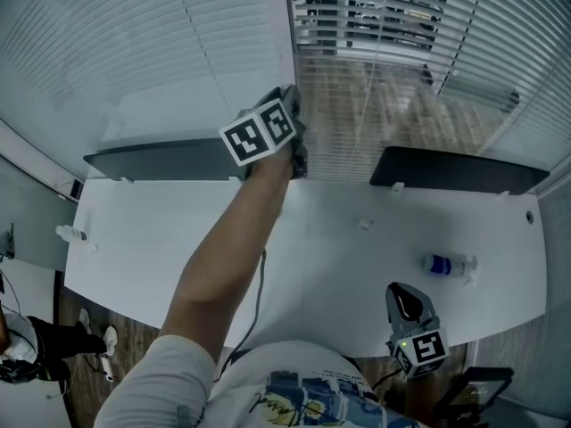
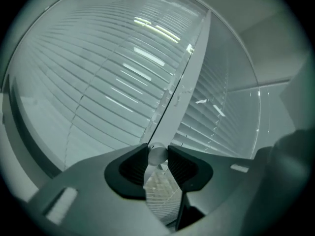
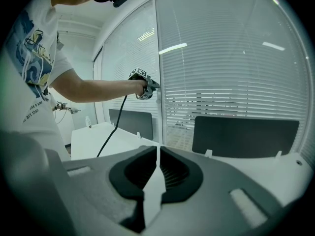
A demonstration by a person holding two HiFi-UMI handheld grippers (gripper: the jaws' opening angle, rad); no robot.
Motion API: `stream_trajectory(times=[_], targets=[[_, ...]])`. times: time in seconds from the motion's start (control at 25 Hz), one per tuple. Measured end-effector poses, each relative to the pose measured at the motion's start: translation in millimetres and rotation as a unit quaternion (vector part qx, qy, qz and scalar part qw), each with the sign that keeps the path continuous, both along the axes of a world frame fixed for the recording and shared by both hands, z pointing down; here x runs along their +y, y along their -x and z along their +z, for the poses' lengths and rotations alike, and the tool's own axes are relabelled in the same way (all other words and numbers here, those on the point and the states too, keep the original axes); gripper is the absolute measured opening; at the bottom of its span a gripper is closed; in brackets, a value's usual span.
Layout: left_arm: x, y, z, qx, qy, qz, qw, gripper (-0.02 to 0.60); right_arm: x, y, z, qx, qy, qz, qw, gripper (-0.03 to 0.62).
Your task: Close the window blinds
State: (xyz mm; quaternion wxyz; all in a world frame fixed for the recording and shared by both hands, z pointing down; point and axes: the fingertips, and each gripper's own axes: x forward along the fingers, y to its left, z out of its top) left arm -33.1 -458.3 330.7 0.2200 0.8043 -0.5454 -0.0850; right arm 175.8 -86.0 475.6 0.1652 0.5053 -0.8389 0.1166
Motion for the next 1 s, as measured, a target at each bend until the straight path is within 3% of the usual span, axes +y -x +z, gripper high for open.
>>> stream_trajectory(times=[0.36, 0.48, 0.64, 0.84, 0.92, 1.0], targets=[[-2.9, 2.4, 1.0, 0.101, 0.023, 0.012, 0.9945, 0.129, -1.4, -1.1, -0.5, 0.001, 0.001, 0.000, 1.000, 0.012], [-2.4, 3.2, 3.0, 0.104, 0.020, 0.016, 0.9943, 0.129, -0.6, -1.2, 1.3, 0.002, -0.001, 0.000, 1.000, 0.012], [0.8, -0.6, 2.6, 0.040, 0.003, 0.018, 0.9991, 0.132, 2.8, -3.5, -0.4, 0.002, -0.002, 0.003, 1.000, 0.012], [4.1, 0.1, 5.5, -0.027, -0.019, 0.023, 0.9992, 0.157, 4.0, -6.0, 0.2, 0.003, -0.001, 0.007, 1.000, 0.012], [7.5, 1.8, 4.1, -0.080, -0.034, 0.025, 0.9959, 0.164, 4.7, -6.0, 0.2, 0.003, 0.000, 0.007, 1.000, 0.012], [11.7, 1.5, 0.8, -0.159, -0.058, 0.030, 0.9851, 0.164, 4.3, -5.8, 0.0, 0.003, -0.001, 0.007, 1.000, 0.012]])
